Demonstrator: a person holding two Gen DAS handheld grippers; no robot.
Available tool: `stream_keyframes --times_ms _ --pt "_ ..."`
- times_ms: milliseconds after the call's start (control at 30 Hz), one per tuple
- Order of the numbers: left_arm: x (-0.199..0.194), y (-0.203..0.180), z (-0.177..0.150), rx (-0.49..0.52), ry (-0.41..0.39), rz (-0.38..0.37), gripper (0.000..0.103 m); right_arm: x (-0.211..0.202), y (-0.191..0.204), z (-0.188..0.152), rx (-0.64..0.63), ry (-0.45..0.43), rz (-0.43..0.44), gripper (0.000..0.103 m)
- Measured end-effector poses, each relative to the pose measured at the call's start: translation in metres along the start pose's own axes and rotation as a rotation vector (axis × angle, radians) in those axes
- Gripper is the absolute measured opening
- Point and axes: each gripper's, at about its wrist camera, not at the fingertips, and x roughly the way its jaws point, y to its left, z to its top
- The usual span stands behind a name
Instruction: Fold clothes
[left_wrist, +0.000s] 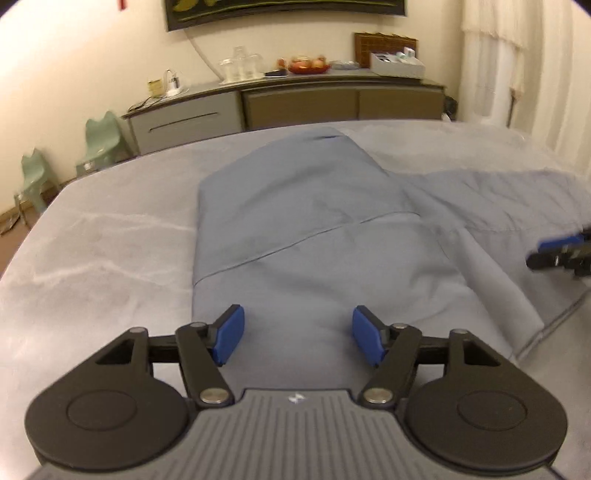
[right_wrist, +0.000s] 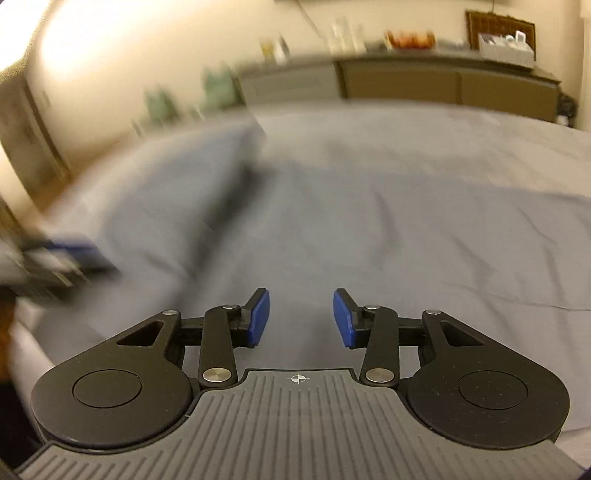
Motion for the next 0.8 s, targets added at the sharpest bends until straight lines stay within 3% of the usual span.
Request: stream_keyframes --times_ms 67,100,200,300,367,400,433,533,633,733,800 --pt "-0.012 -0.001 0.009 -0.023 -0.013 -0.017 0.059 0.005 -0.011 -0.001 -0.012 0.04 -0.086 0.041" --pt "-0.02 -0.007 0.016 -0.021 -0.036 -0.047 0.059 0.0 -0.017 0.002 -0.003 0.038 -0.089 0.041" --pt "-0.021 -0.049 0.03 0.098 -0.092 -0.083 0.064 -0.015 -0.034 0.008 0.025 0.021 -0.099 0.045" --pt "0.024 -0.097 0.03 0.281 -0.048 -0.012 0.063 -0.024 -0.054 0.002 0.04 0.02 -0.122 0.045" --pt "0.052 -0.112 0.02 0.354 -0.019 0.08 0.064 -0.025 -0.067 -0.009 0.011 0.03 -0.179 0.045" --pt "0.058 -0.111 0.016 0.361 -0.026 0.101 0.068 -0.026 -0.074 -0.015 -0.004 0.035 -0.208 0.046" --pt "0.061 -0.107 0.014 0.351 -0.026 0.112 0.069 -0.027 -0.081 -0.02 -0.011 0.039 -0.233 0.054" --pt "0.056 -0.078 0.014 0.25 0.004 0.104 0.07 -0.037 -0.112 -0.027 0.041 0.015 -0.287 0.053" --pt "0.052 -0.061 0.014 0.188 0.019 0.109 0.078 -0.043 -0.13 -0.032 0.073 -0.011 -0.304 0.054" --pt "0.05 -0.067 0.02 0.185 0.048 0.125 0.076 -0.048 -0.135 -0.038 0.057 -0.039 -0.291 0.054" --pt "0.044 -0.074 0.027 0.196 0.066 0.111 0.07 -0.055 -0.14 -0.043 0.053 -0.048 -0.262 0.055"
